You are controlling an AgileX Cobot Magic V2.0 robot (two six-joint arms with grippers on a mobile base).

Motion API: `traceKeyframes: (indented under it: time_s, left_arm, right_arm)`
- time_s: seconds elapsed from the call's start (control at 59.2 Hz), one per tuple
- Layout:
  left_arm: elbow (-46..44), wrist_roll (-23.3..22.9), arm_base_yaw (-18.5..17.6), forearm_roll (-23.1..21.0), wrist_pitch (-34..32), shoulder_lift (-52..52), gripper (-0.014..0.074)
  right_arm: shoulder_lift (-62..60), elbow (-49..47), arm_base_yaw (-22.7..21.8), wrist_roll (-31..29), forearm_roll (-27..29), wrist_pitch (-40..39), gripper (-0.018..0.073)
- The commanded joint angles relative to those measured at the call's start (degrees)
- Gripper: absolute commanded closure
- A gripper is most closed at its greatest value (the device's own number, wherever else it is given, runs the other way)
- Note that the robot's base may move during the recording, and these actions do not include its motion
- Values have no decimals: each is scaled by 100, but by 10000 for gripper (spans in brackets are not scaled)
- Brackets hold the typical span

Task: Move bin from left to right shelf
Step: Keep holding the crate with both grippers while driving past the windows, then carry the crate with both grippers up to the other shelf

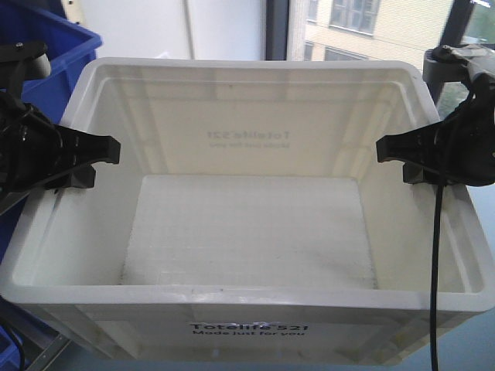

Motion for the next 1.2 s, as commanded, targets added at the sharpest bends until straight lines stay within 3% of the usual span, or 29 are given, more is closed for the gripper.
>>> traceKeyframes:
  time_s: [0.0, 1.182]
  left_arm:
    - [-201, 107, 13, 311, -285, -247, 603]
    - [-201, 107, 13, 311, -285, -247, 603]
  right_arm:
    - [-220, -223, -85, 25, -335, -533, 559]
    - [-220, -223, -85, 25, -335, -533, 559]
